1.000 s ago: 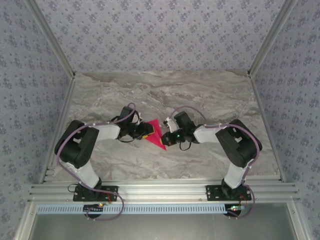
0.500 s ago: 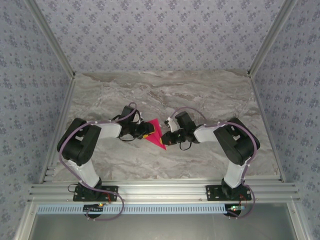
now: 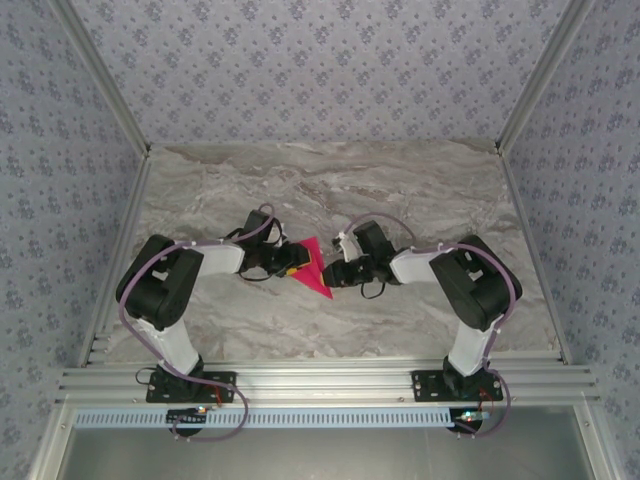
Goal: Fold a paper plane with a square sheet of paper (fold left side to right side)
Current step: Fourth fold the wing at the center of the table.
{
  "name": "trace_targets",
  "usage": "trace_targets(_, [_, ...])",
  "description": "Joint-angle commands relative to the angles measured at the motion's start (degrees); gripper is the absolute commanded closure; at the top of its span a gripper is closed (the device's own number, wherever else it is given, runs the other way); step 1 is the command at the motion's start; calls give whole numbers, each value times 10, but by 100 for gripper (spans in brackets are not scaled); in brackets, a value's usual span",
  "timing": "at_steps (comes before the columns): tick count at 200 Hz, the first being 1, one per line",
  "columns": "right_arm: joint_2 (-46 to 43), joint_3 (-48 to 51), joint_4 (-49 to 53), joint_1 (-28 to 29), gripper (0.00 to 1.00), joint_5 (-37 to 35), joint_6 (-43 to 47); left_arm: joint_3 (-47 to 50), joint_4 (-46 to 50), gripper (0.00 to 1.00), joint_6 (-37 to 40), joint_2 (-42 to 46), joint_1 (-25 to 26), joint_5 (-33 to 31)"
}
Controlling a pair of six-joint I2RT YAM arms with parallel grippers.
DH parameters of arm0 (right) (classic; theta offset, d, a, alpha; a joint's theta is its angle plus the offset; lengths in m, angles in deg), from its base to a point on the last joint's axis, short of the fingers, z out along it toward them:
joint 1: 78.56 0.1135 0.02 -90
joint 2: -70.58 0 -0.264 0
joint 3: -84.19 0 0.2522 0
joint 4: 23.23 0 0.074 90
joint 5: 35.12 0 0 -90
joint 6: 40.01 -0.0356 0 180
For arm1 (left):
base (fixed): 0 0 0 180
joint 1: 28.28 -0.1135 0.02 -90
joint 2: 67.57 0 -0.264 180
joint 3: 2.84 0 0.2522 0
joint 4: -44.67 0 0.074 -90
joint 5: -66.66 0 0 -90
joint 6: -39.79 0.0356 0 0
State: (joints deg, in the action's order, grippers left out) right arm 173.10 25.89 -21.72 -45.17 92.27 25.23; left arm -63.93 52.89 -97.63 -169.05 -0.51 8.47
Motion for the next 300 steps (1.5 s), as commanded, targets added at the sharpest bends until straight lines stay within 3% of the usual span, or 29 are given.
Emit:
trace_targets(1, [-13,-18,2,-9,69,12,-6,-7,33,58,12,-16,3,-24])
trace_targets(49, [15,-51,-3,-9,64,20,-13,-7,36,58,13,-14,4,-25])
trace_targets(95, [33,-70,10,-10,67,13,-7,-5,36,58,14,-11,4,-25])
trace_targets(160, [42,-79,43,-13,97,-1,9,-5,38,58,15,-9,4,-25])
trace_targets(300, [70,-92,65,-28,99,-5,15,-8,42,58,17,-9,4,-24])
